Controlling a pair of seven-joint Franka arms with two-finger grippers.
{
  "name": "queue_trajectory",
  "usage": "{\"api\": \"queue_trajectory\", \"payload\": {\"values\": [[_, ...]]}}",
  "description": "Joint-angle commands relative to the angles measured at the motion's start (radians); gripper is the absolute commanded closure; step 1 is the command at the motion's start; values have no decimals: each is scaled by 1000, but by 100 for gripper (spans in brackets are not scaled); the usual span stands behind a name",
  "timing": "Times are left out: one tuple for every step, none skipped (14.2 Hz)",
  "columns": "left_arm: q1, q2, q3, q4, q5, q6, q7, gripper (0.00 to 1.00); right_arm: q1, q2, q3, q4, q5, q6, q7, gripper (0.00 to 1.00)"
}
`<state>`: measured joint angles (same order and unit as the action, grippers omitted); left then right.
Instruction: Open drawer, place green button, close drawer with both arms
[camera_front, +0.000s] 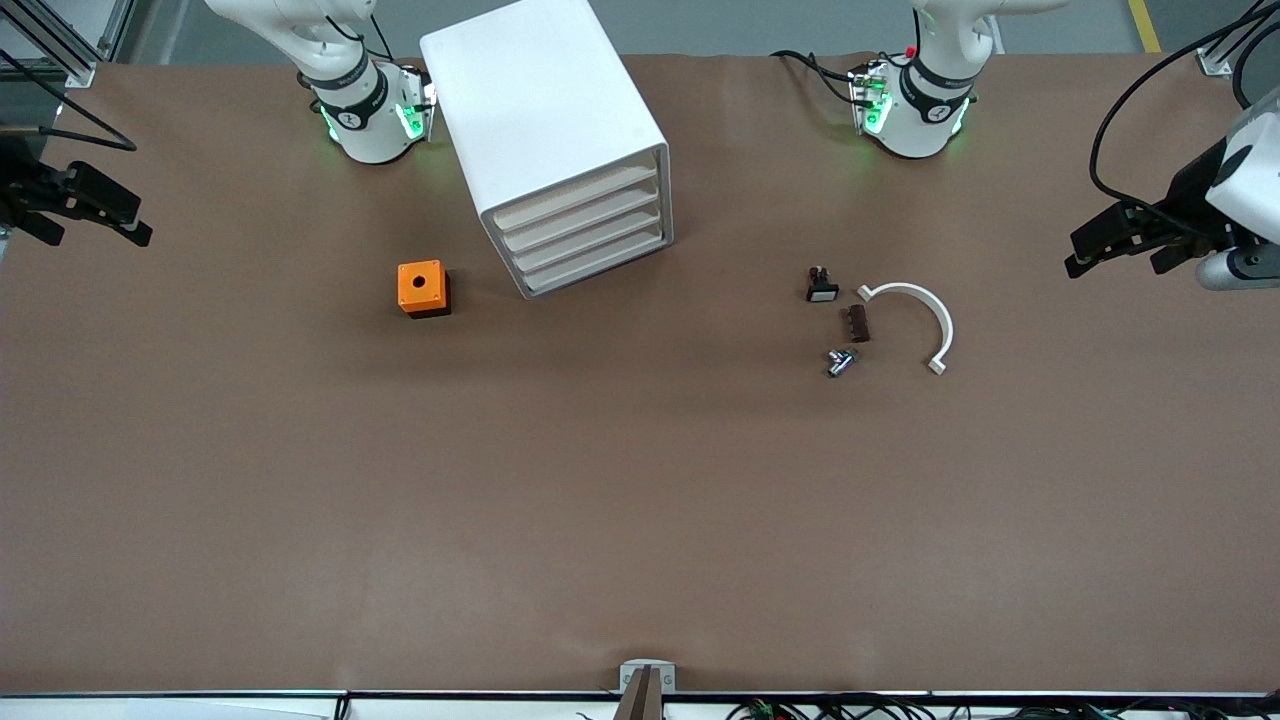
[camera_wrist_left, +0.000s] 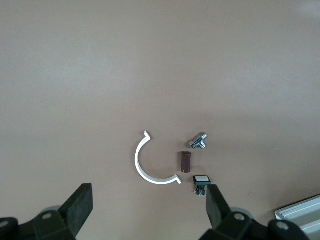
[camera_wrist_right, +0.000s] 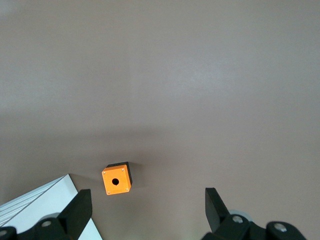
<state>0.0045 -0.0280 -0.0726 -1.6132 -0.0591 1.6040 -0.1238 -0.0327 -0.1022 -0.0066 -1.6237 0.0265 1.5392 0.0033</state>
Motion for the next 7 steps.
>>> {"api": "queue_trajectory", "payload": {"values": [[2,-1,-3,15,24,-19,-2,0,-9,-31,10,-31,-16,16,-11,0],[2,-1,-3,15,22,-19,-7,0,-9,-31,10,-31,-16,18,-12,0],[2,-1,-3,16,22,-19,-13,0,-9,-31,10,-31,-16,19,-11,0],[2,-1,-3,16,21,-21,-13,0,-9,-31,10,-31,-16,19,-11,0],[2,-1,-3,16,22,-21,-14,0,-9,-33,10,-31,-16,19,-11,0],[2,-1,-3,16,21,-21,-14,0,-9,-31,10,-31,-16,19,-11,0],[2,-1,-3,16,22,-21,-14,0,-9,-31,10,-31,-16,18,-11,0]]}}
